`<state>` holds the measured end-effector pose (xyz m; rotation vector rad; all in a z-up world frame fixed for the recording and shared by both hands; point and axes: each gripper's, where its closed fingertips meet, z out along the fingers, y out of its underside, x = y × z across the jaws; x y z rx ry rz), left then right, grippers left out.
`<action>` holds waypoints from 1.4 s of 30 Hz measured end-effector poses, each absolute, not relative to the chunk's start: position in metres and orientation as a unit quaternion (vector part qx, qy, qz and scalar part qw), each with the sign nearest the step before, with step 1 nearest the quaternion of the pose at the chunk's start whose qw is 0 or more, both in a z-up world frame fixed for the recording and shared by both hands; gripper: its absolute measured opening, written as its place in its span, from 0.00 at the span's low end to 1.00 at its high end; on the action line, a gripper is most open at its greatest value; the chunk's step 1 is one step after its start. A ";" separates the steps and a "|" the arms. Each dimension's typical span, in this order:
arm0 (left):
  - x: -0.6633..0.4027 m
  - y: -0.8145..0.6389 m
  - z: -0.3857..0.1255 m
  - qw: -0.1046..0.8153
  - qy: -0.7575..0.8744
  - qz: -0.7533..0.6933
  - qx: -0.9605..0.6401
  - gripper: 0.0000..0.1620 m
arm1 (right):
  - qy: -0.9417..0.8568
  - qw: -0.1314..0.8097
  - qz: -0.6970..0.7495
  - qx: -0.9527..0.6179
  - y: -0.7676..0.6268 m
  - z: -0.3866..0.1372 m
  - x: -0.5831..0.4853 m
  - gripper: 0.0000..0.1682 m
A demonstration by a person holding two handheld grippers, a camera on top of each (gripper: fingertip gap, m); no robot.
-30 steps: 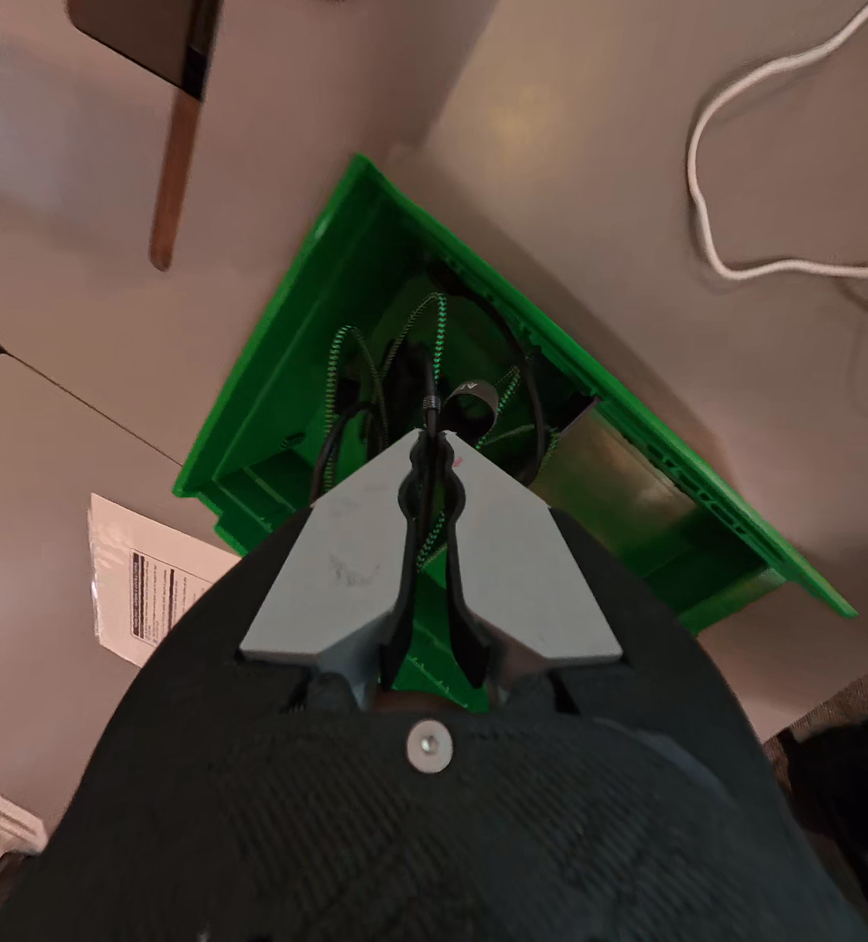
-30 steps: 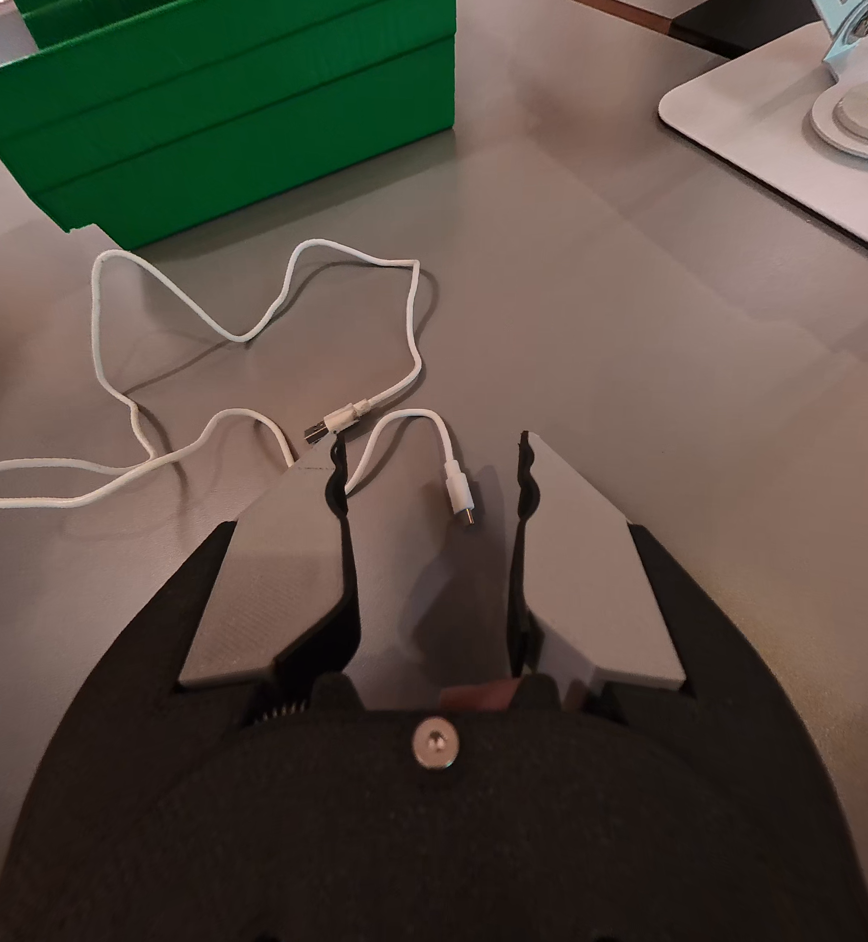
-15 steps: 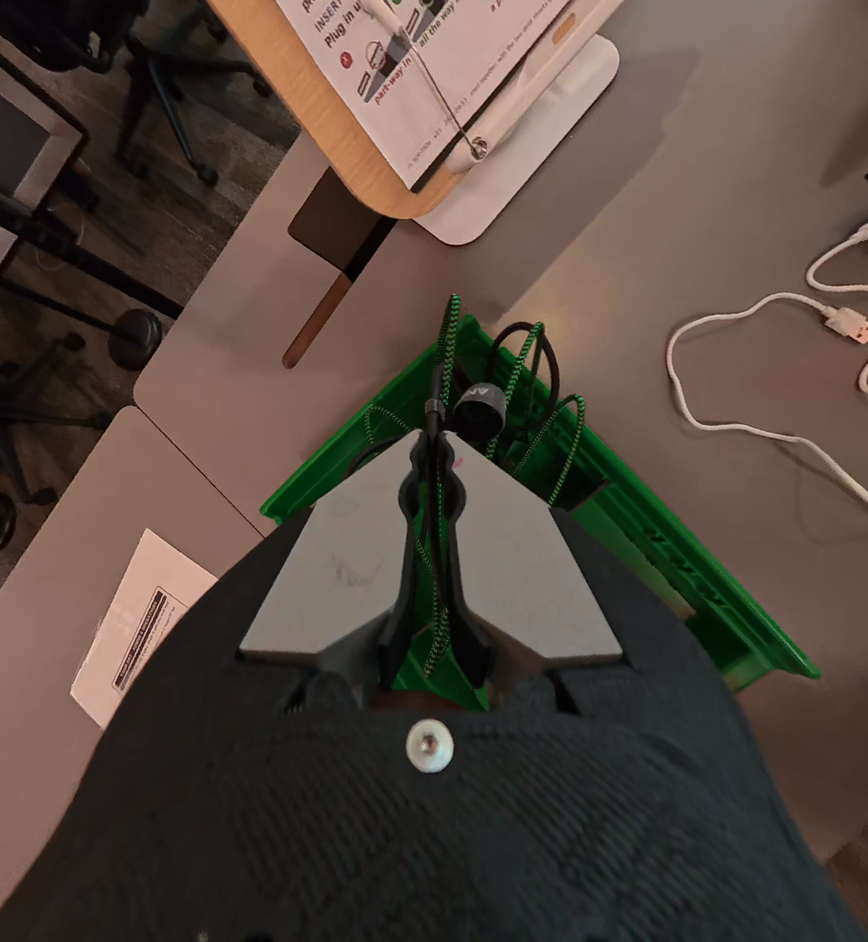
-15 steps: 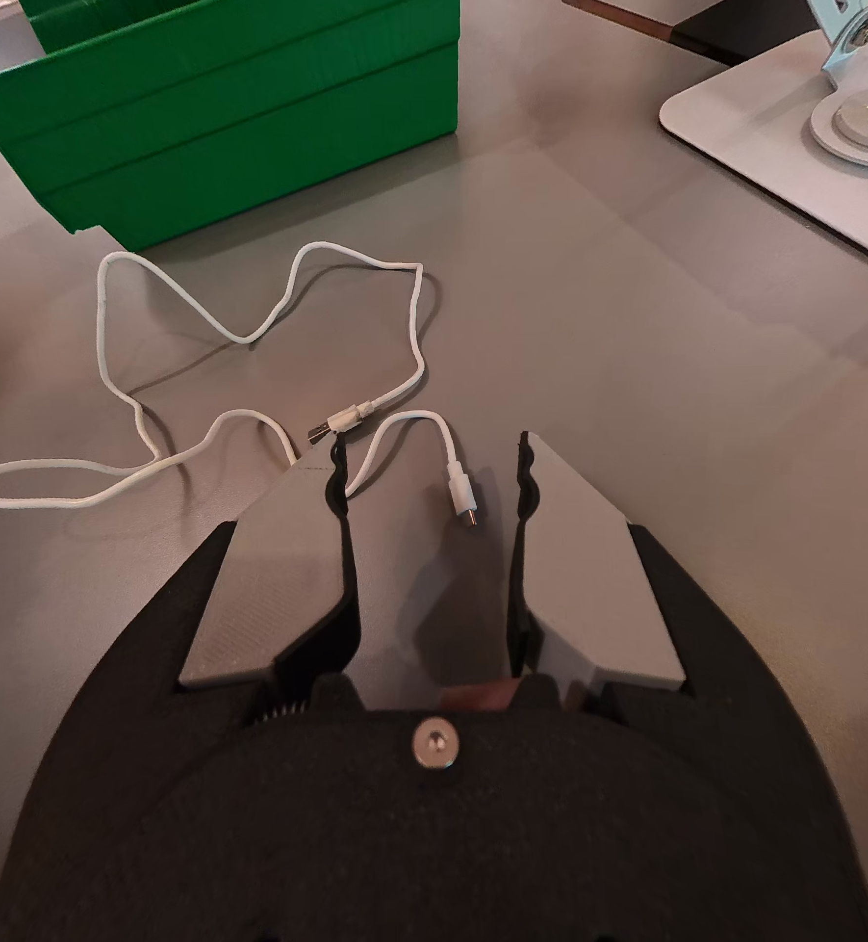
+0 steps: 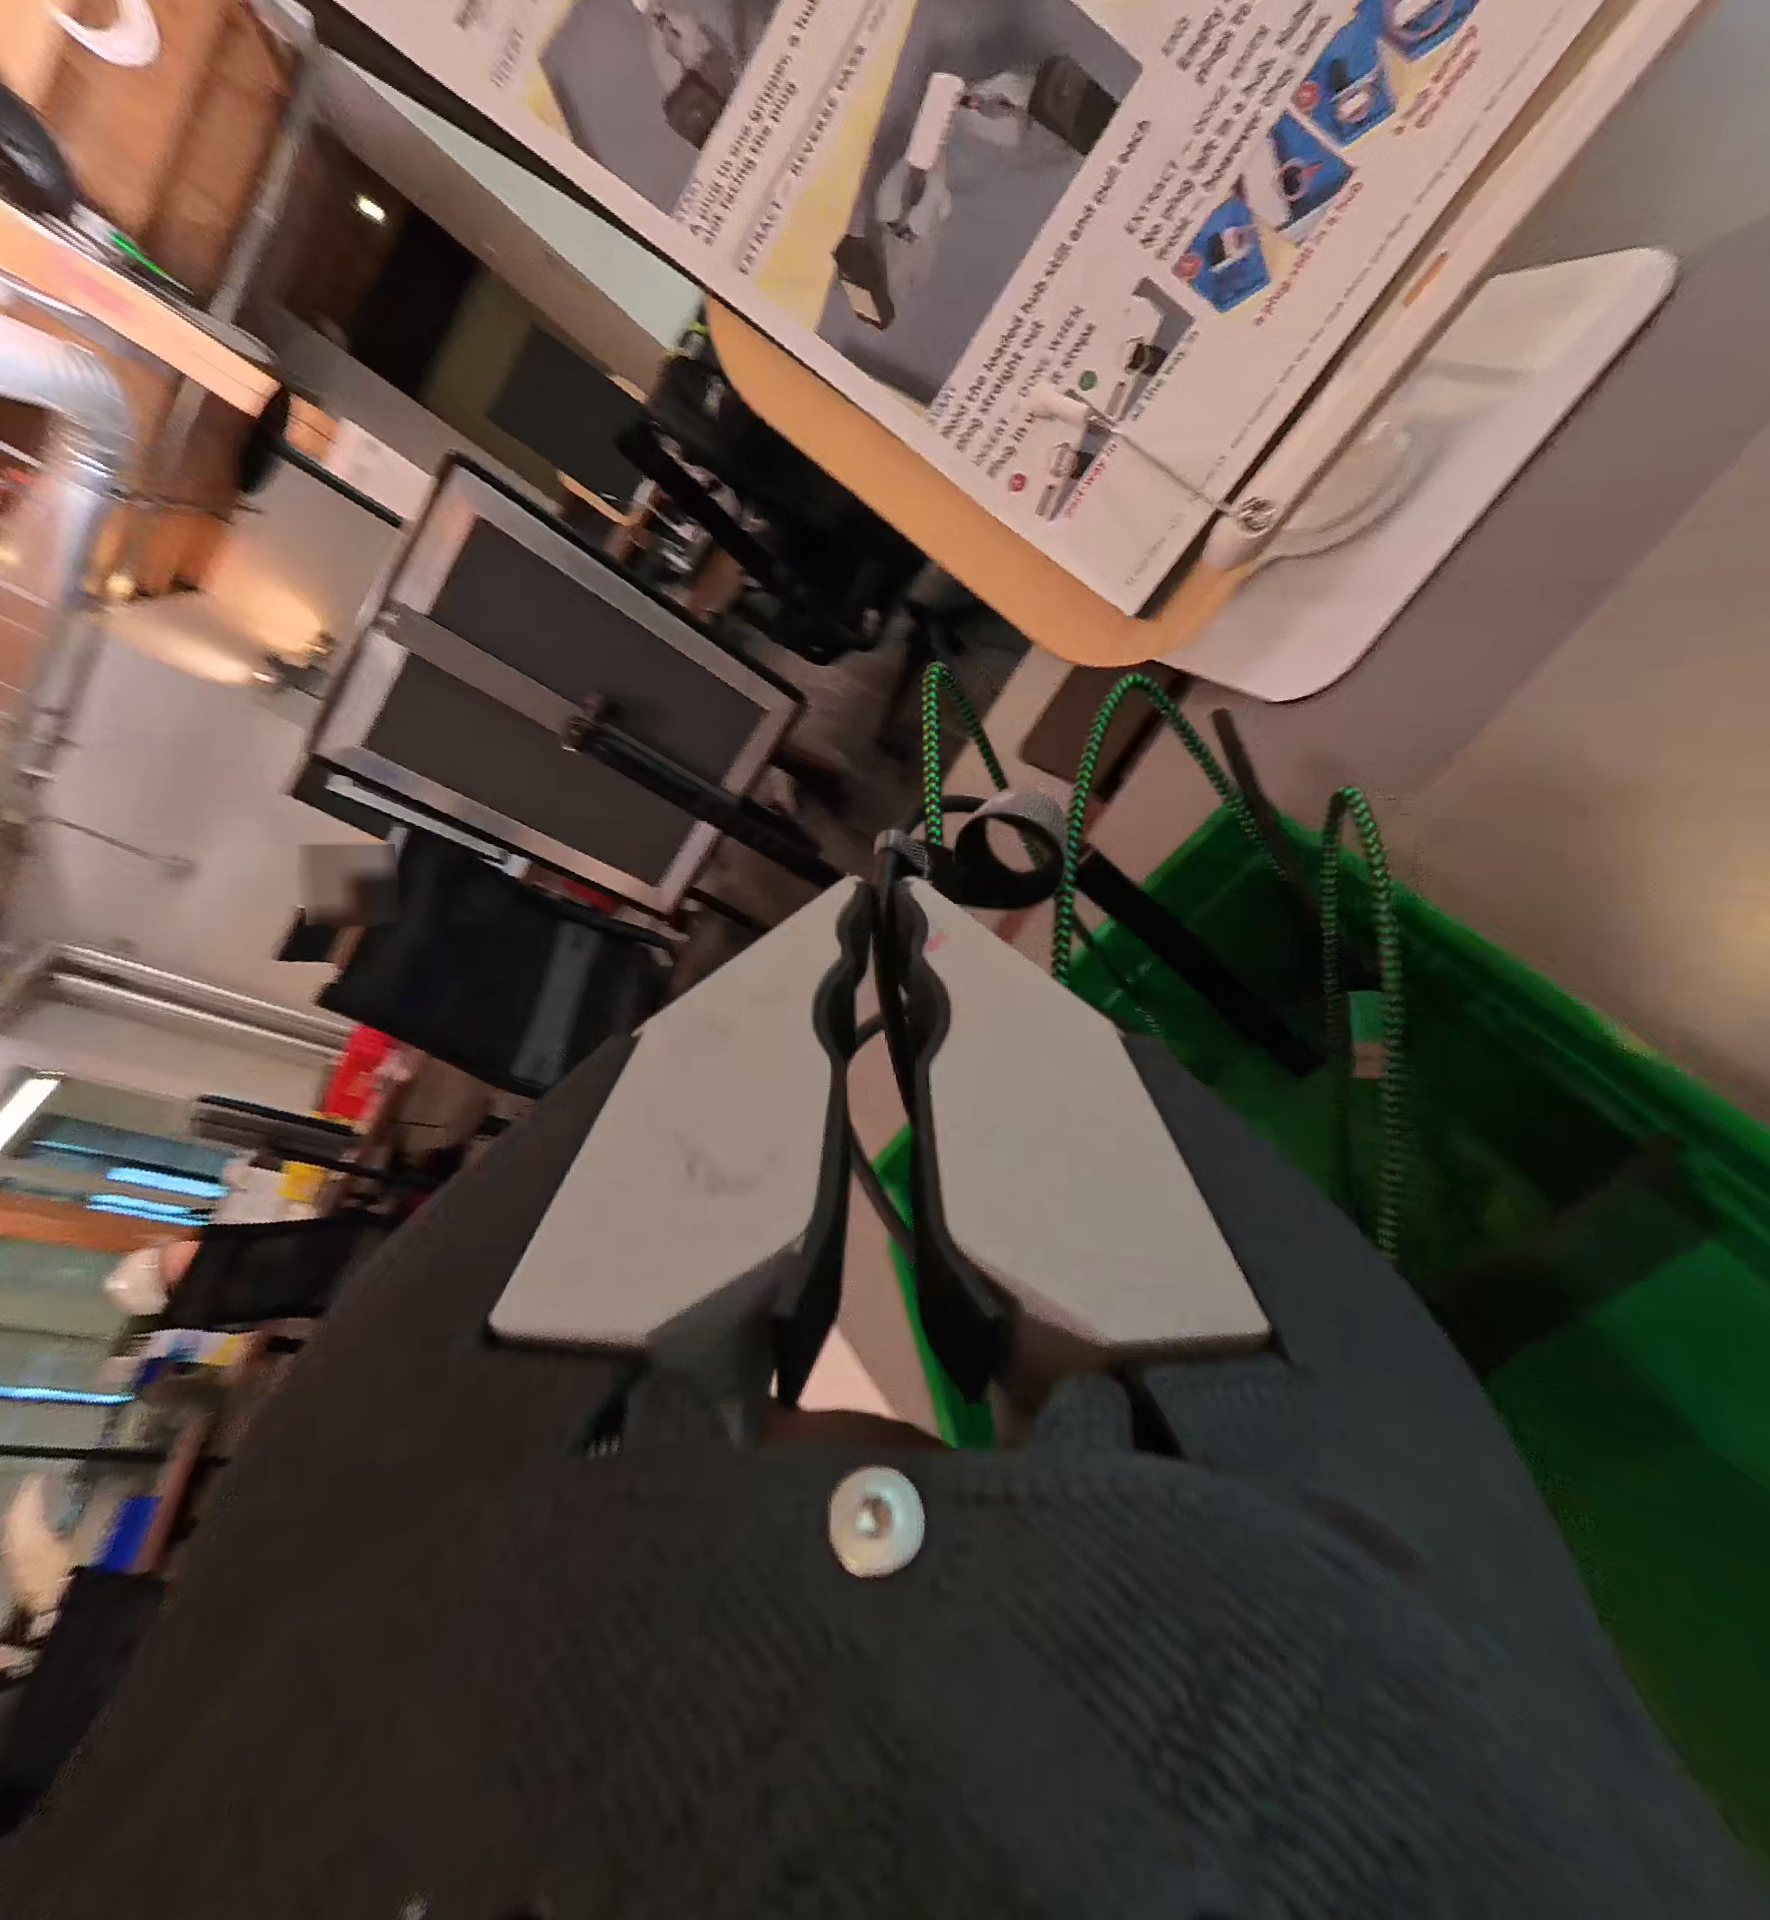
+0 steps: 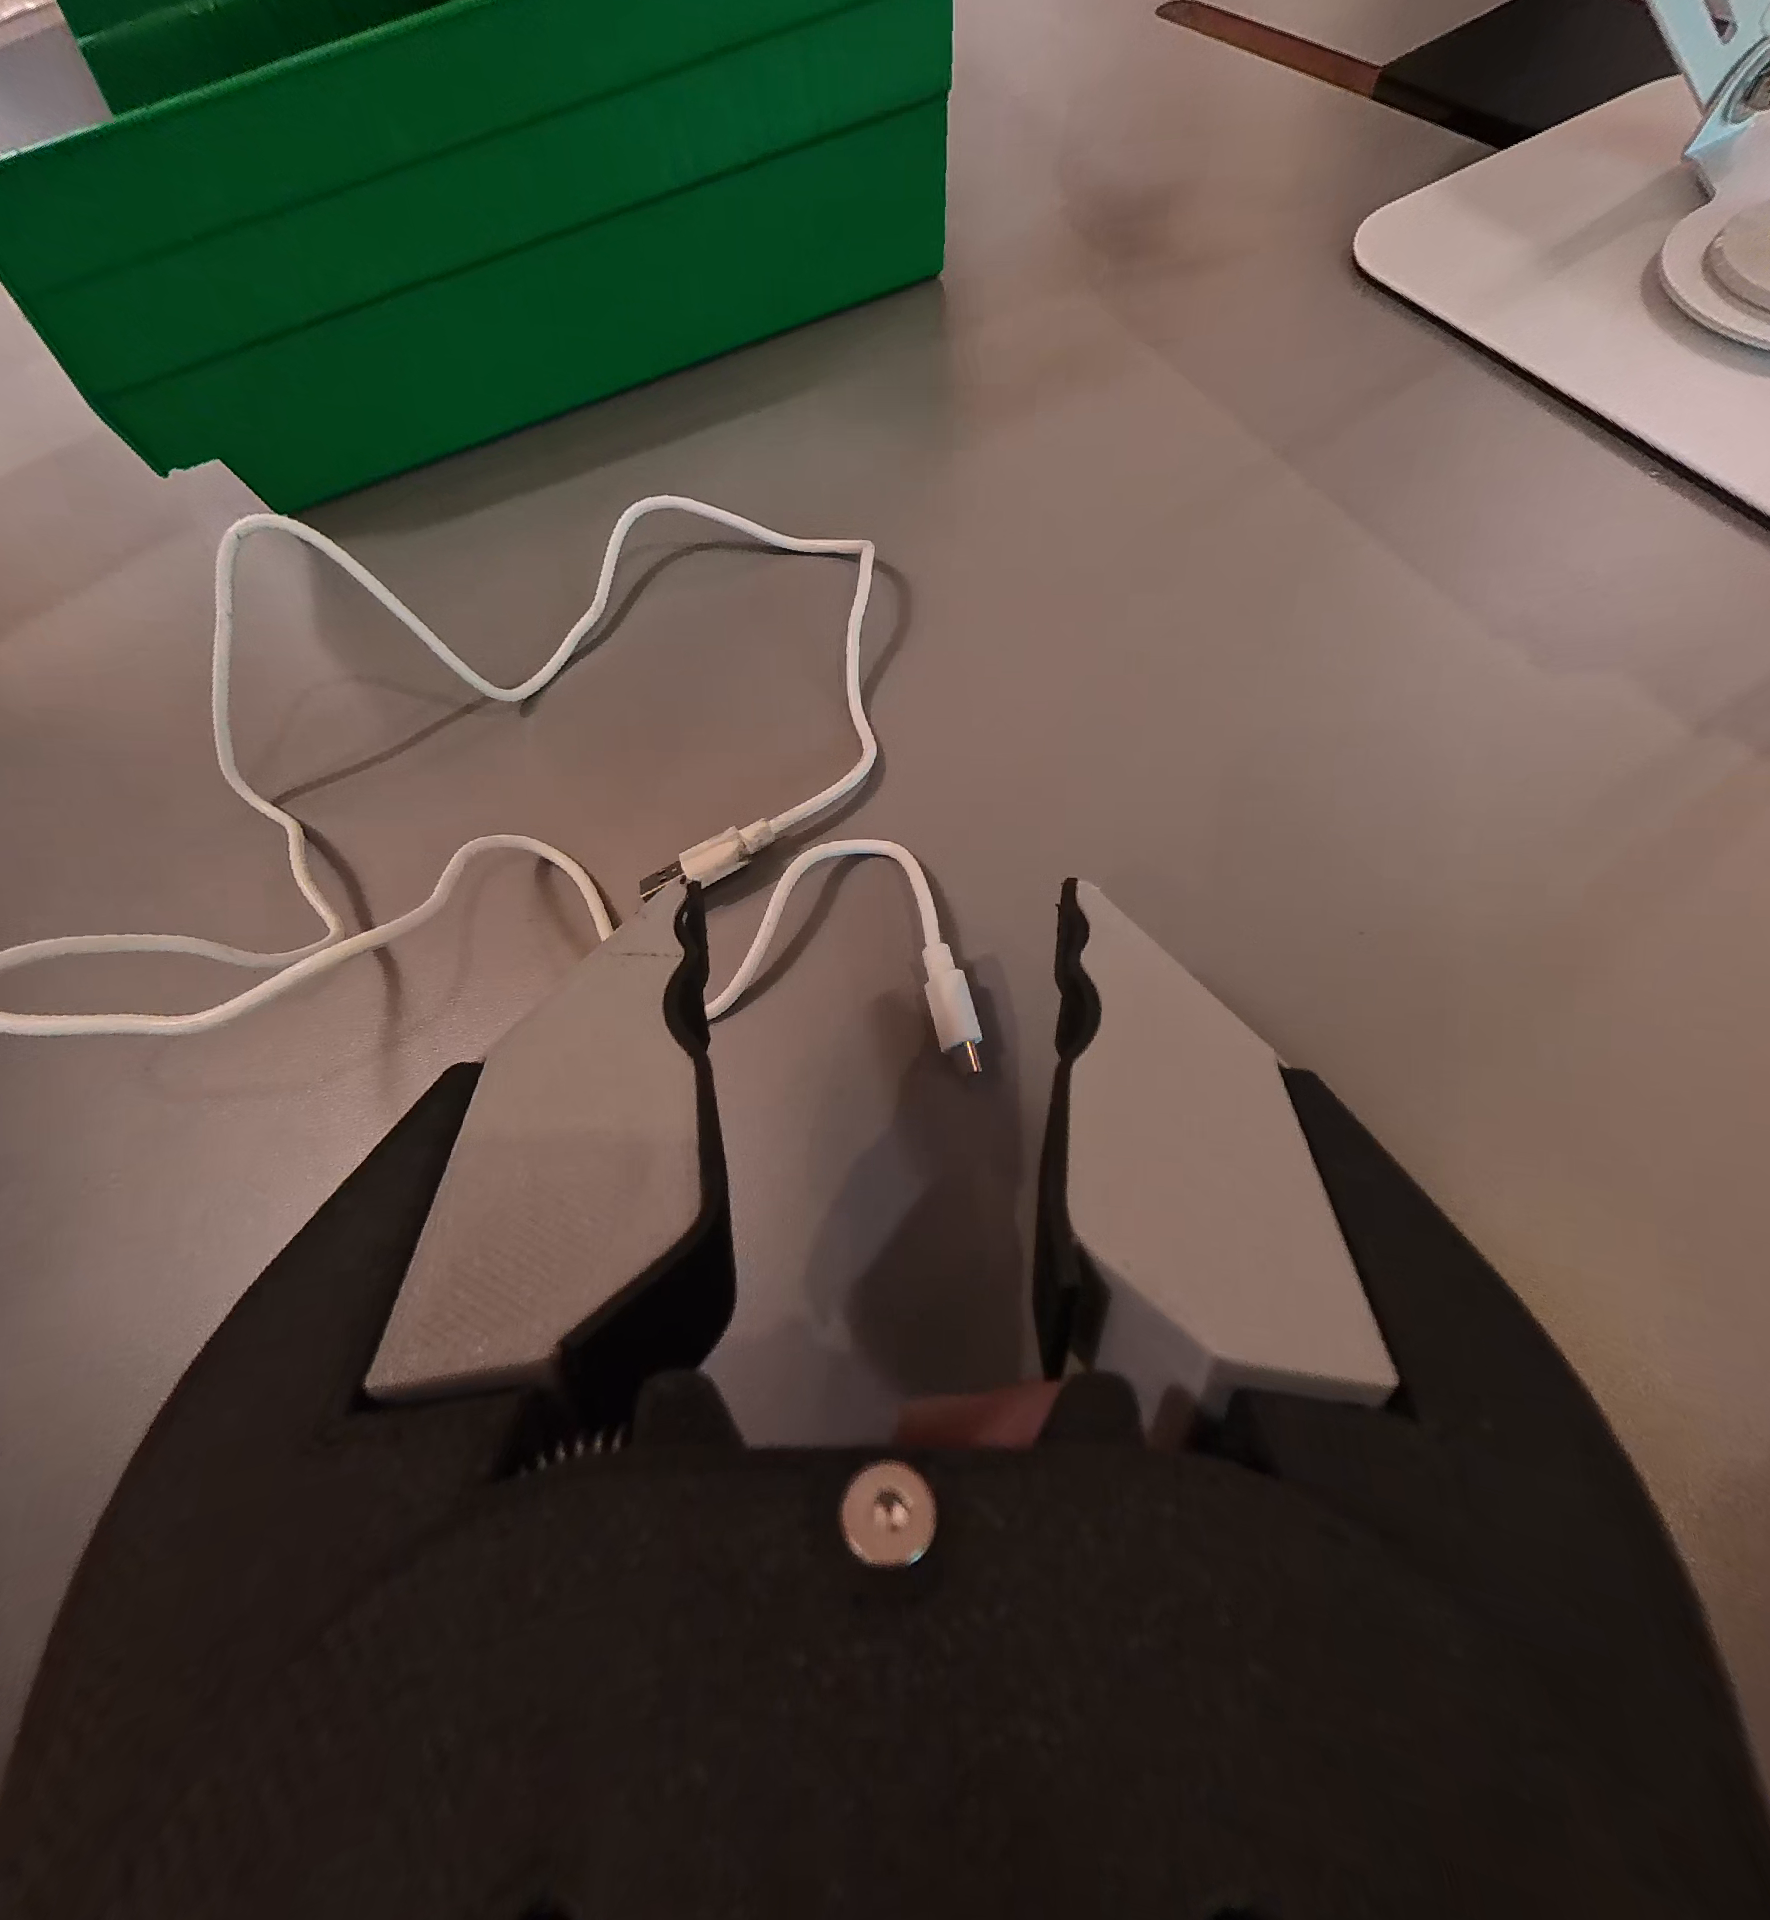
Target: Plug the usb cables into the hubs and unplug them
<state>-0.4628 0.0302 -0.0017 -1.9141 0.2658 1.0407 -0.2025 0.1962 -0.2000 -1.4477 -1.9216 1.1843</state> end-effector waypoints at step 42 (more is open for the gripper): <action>-0.466 0.019 0.060 0.265 0.238 0.787 -0.503 0.00 | -0.702 0.227 0.436 -0.515 0.189 -0.195 -0.199 0.39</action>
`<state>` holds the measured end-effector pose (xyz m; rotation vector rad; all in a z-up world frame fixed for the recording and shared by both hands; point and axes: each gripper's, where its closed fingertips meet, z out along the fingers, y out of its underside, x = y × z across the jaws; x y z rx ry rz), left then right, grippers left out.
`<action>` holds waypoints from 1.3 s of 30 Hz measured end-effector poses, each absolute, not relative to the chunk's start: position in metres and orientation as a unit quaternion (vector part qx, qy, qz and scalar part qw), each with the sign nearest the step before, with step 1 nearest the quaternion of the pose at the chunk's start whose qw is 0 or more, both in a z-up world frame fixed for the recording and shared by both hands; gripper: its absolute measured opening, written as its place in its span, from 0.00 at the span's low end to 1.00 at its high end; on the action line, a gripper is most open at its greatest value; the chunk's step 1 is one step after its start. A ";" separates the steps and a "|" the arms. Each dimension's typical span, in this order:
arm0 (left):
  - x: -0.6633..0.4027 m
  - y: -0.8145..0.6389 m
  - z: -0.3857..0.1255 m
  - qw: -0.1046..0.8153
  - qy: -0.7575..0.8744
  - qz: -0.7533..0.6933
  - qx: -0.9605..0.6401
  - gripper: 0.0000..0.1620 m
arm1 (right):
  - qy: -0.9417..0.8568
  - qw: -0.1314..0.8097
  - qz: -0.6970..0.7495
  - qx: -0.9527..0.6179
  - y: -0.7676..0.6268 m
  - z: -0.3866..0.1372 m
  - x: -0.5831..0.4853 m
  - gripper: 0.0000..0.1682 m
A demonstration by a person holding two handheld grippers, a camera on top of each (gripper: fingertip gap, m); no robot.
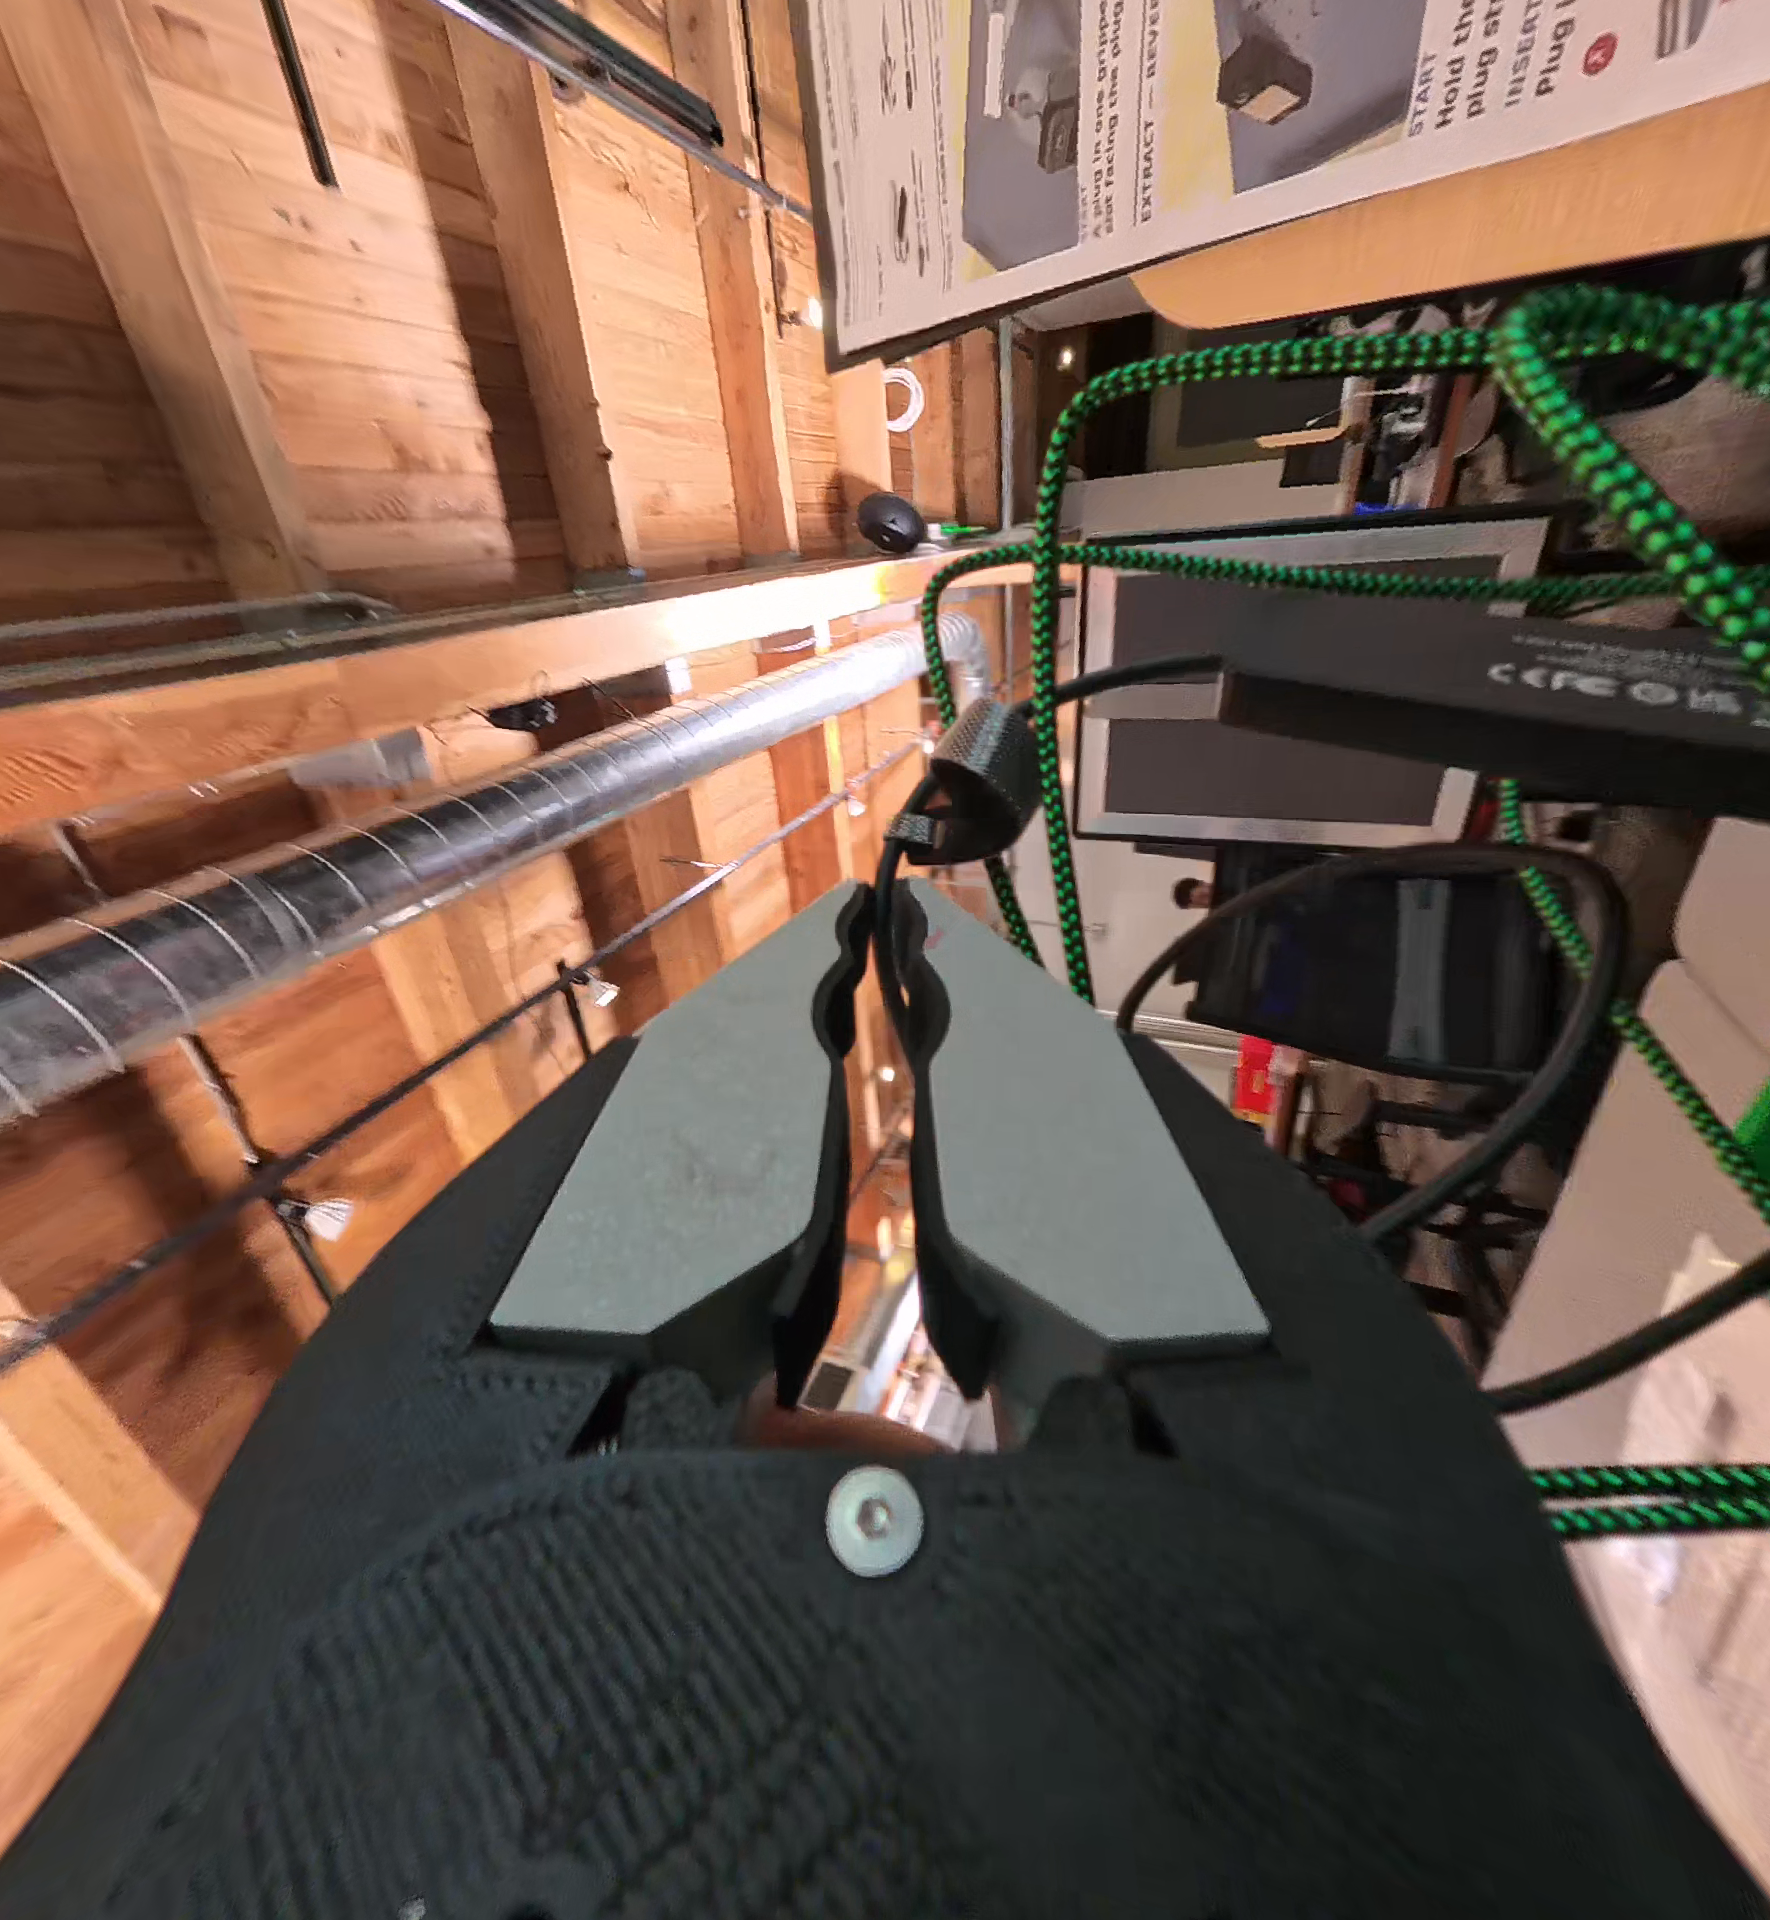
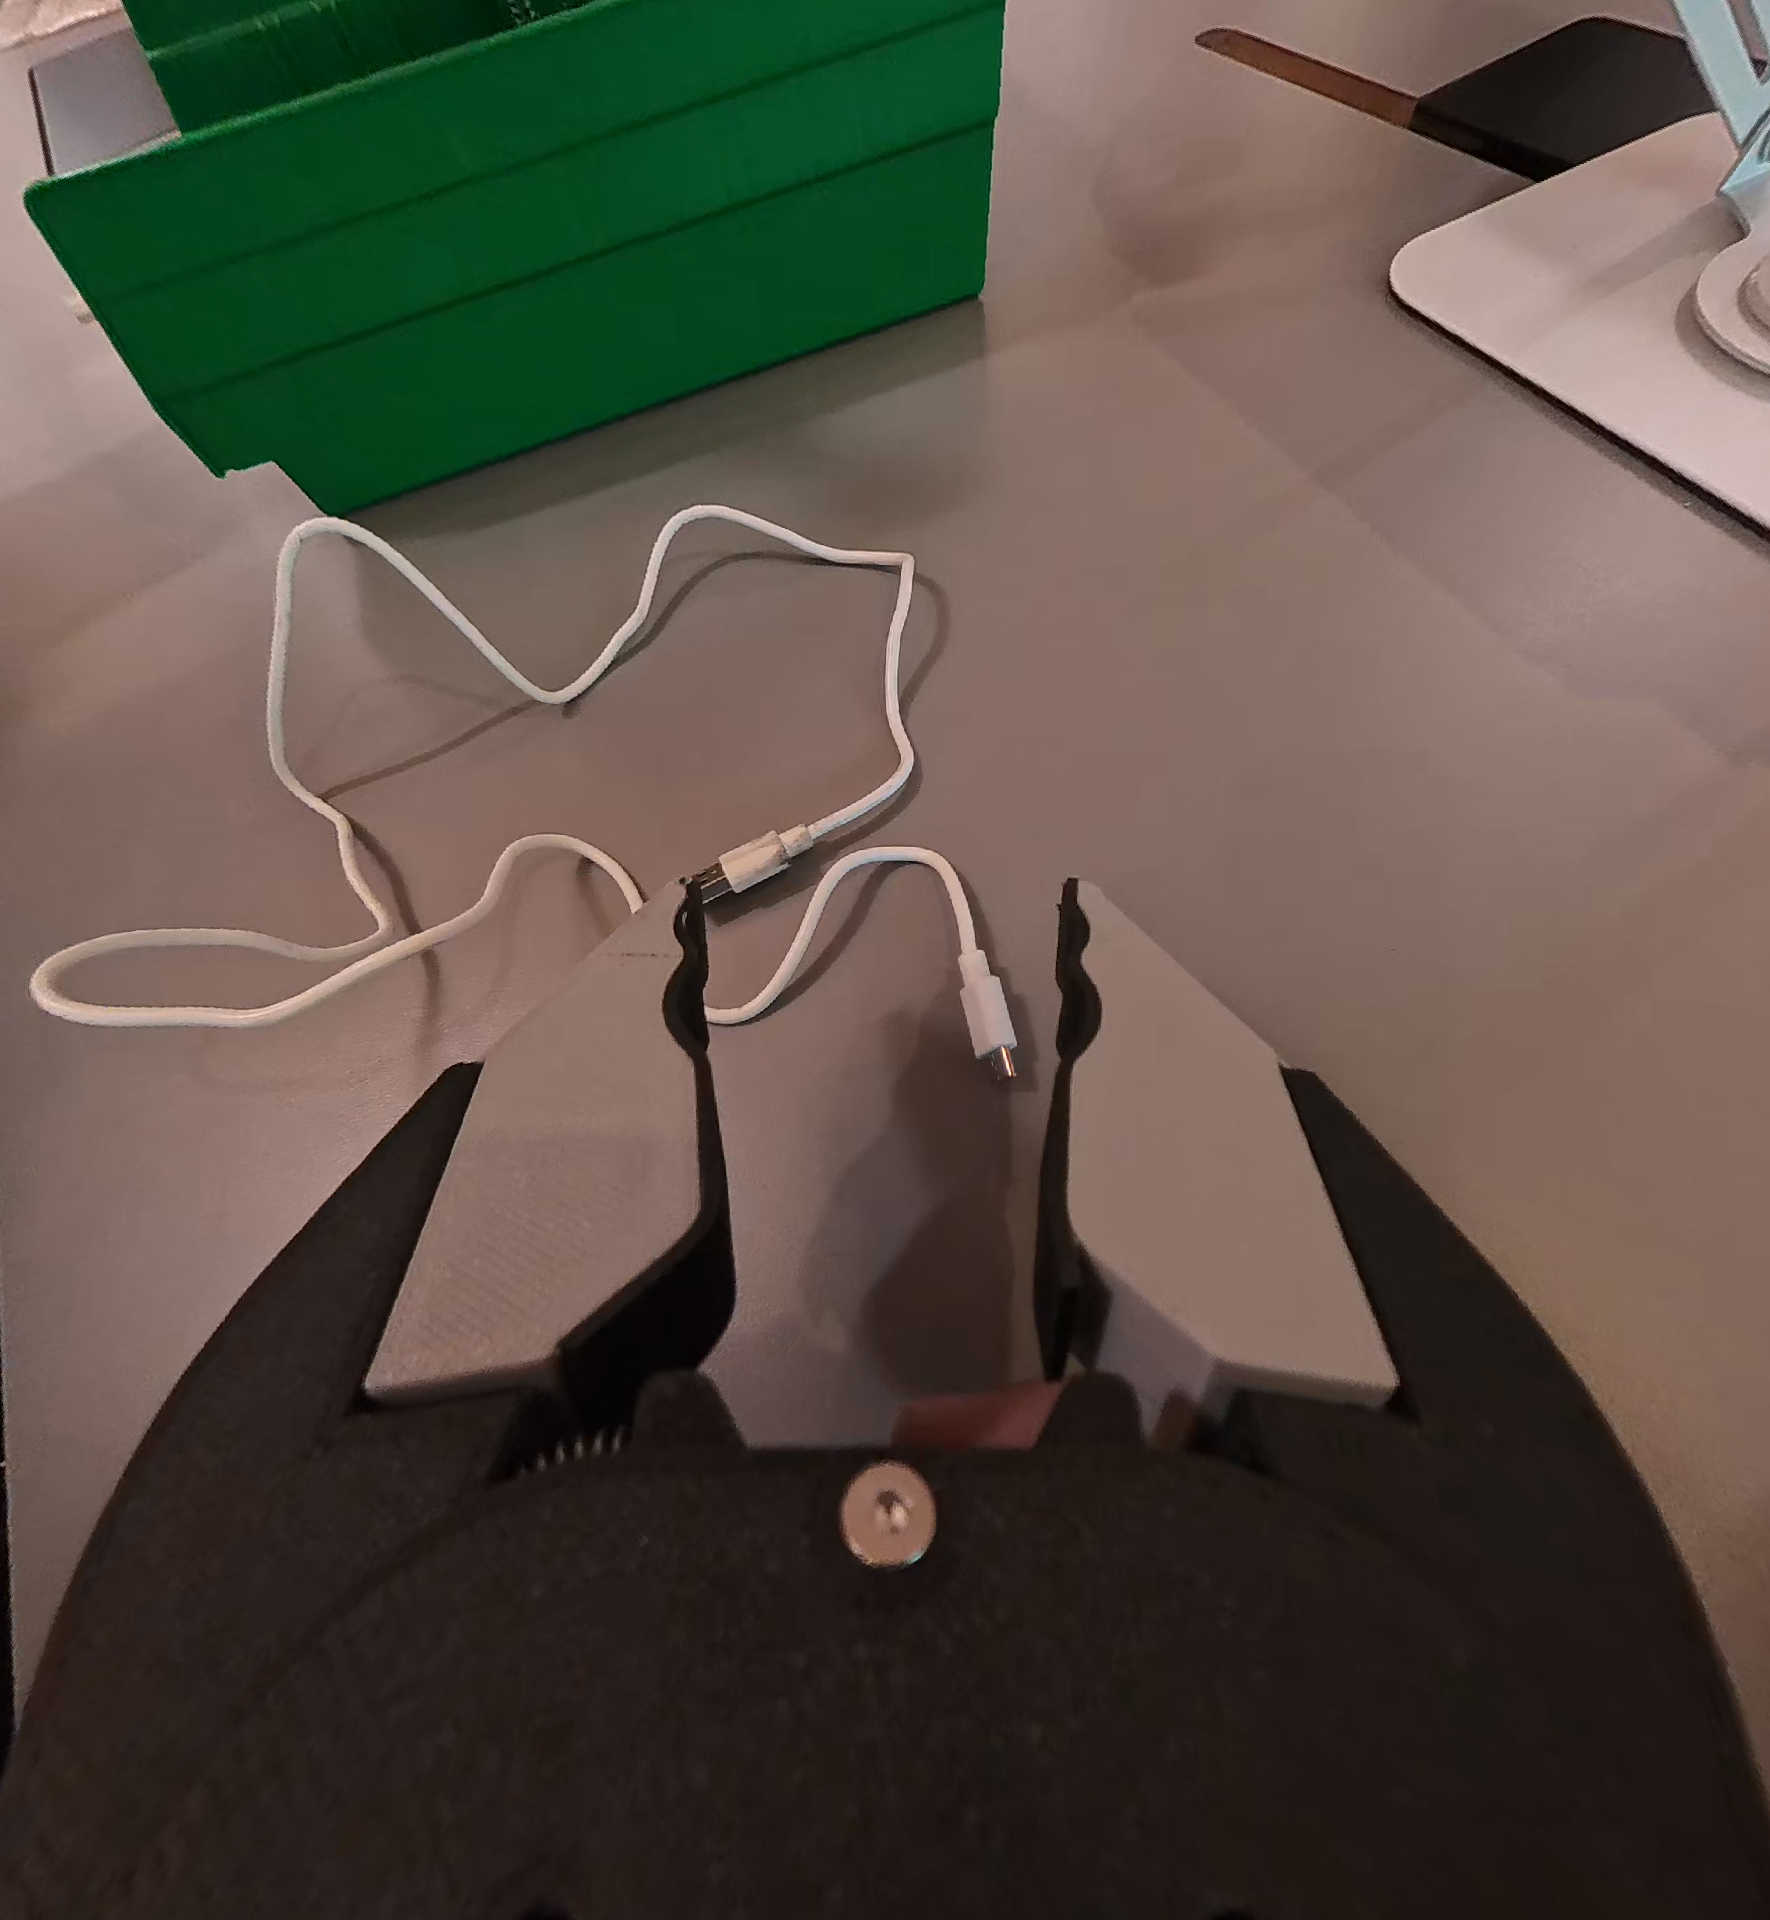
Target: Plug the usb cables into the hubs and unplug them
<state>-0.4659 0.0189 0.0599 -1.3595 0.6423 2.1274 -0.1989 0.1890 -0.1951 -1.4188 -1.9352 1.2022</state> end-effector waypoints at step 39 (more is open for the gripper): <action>-0.485 -0.026 -0.072 0.530 -0.225 -0.004 -0.818 0.01 | -0.709 0.225 0.435 -0.508 0.185 -0.195 -0.197 0.39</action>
